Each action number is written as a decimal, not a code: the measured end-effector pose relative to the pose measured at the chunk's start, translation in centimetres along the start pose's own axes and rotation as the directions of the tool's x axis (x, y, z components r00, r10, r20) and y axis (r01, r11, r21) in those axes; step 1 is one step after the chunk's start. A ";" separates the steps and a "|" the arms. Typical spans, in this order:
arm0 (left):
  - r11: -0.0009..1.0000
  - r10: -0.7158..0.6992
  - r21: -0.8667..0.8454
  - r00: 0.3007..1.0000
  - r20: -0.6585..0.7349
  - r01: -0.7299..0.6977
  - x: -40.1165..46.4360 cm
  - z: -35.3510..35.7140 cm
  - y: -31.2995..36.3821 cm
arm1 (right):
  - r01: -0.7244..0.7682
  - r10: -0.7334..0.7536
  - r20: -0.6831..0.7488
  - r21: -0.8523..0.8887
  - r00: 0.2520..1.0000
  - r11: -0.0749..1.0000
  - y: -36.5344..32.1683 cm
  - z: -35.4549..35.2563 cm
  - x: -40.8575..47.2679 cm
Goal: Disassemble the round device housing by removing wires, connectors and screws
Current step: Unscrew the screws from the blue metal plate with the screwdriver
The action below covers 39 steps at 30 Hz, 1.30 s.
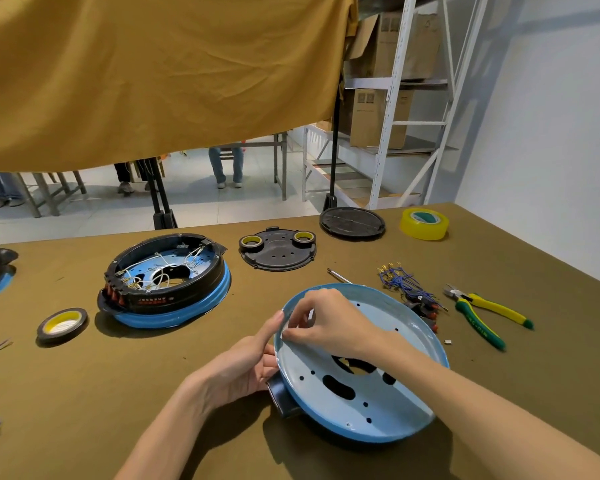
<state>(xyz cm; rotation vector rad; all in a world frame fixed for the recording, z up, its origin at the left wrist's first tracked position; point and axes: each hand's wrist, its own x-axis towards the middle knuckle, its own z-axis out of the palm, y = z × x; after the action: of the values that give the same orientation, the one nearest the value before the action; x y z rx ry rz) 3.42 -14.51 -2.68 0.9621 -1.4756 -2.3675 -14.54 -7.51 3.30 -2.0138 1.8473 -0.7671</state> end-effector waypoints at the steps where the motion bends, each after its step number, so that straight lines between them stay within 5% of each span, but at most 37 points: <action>1: 1.000 0.001 -0.001 1.000 -0.005 -0.001 0.2 -0.1 -0.1 | 0.009 -0.009 -0.006 0.006 1.000 1.000 0.0 0.1 -0.1; 19: 1.000 -0.009 0.003 0.993 -0.118 0.009 1.9 -0.8 -1.0 | 0.200 -0.174 0.160 -0.160 0.972 0.967 0.1 0.1 0.1; 32: 1.000 -0.005 -0.023 0.995 -0.097 0.003 1.3 0.0 -0.6 | -0.017 0.037 0.106 -0.183 0.994 0.983 -0.4 0.3 0.7; 39: 0.999 0.026 -0.021 0.992 -0.121 -0.029 1.0 0.5 -0.4 | 0.097 -0.046 0.194 -0.265 0.980 0.959 -0.2 0.5 1.0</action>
<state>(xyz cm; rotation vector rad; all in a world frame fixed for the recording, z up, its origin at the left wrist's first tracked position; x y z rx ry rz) 2.45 -14.40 -3.33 1.0524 -1.4058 -2.2591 -14.10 -8.54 3.15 -2.2438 1.8638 -0.3384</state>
